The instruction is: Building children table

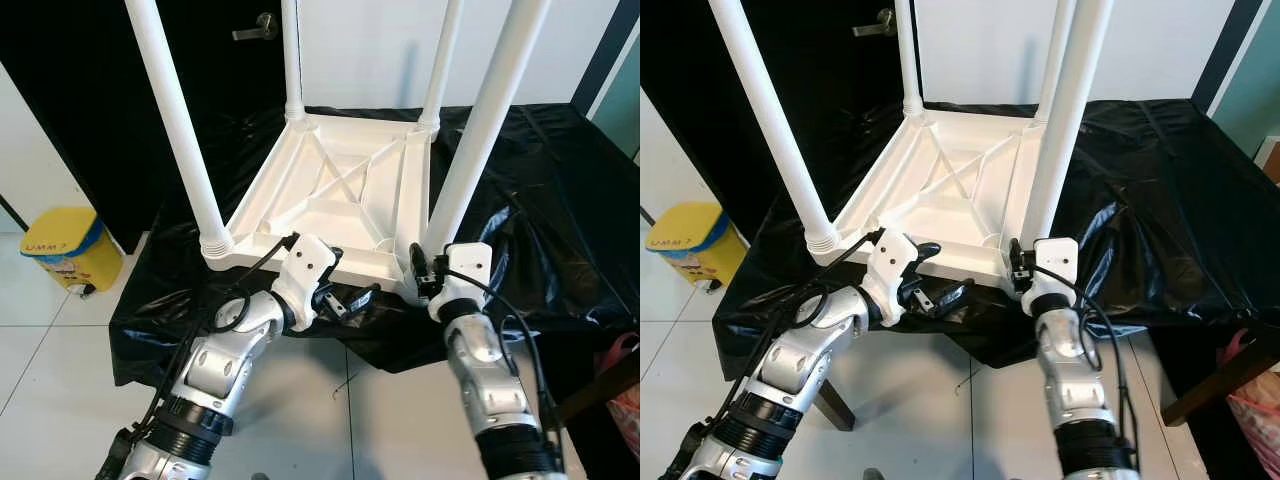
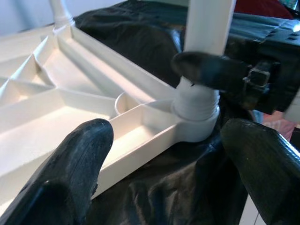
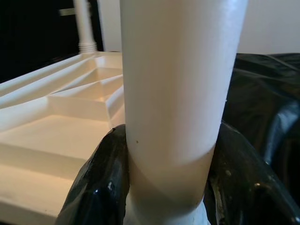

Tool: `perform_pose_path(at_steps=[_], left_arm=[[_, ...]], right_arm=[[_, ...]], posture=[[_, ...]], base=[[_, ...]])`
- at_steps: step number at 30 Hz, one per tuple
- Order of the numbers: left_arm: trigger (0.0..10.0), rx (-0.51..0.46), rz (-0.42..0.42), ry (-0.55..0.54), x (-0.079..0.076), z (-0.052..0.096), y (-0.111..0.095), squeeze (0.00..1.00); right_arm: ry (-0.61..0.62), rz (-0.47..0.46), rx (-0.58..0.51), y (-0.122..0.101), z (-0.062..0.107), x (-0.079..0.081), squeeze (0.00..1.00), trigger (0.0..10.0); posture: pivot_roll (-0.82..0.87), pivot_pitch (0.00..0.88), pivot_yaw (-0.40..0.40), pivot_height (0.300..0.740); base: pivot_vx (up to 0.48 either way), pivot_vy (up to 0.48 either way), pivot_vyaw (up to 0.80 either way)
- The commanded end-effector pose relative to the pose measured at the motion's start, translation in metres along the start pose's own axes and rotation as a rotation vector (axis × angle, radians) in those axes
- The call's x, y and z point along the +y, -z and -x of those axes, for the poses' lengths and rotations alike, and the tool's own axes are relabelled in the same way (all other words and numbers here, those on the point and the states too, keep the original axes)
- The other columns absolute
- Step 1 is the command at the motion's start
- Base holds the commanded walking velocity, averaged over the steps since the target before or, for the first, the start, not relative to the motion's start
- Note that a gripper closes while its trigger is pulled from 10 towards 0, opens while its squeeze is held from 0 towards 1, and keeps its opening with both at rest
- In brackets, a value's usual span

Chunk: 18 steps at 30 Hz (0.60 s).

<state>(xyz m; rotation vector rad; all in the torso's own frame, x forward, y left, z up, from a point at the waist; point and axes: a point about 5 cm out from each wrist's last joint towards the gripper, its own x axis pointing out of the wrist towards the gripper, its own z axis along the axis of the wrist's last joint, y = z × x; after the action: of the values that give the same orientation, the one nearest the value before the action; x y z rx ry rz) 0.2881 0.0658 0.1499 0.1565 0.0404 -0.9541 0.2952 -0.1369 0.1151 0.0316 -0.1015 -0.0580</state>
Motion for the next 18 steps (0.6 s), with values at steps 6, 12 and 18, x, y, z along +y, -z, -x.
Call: perform_pose_path(at_steps=[6, 12, 18], left_arm=[[10.0, -0.002, 0.082, -0.083, 0.007, -0.002, 0.005, 0.0], [10.0, 0.015, 0.117, -0.117, 0.011, -0.005, 0.008, 0.0], [10.0, 0.05, 0.103, -0.156, 0.017, -0.008, 0.009, 0.0]], right_arm=[[0.066, -0.05, 0.131, 0.023, 0.01, 0.001, 0.0, 10.0], [0.049, -0.044, 0.114, 0.016, 0.007, 0.004, 0.0, 10.0], [0.015, -0.024, 0.139, 0.013, 0.0, 0.007, 0.0, 10.0]], posture=[[-0.03, 0.0, 0.024, 0.74], [-0.03, 0.0, 0.024, 0.74], [-0.04, 0.0, 0.019, 0.74]], base=[[0.0, 0.0, 0.0], [0.0, 0.0, 0.0], [0.0, 0.0, 0.0]])
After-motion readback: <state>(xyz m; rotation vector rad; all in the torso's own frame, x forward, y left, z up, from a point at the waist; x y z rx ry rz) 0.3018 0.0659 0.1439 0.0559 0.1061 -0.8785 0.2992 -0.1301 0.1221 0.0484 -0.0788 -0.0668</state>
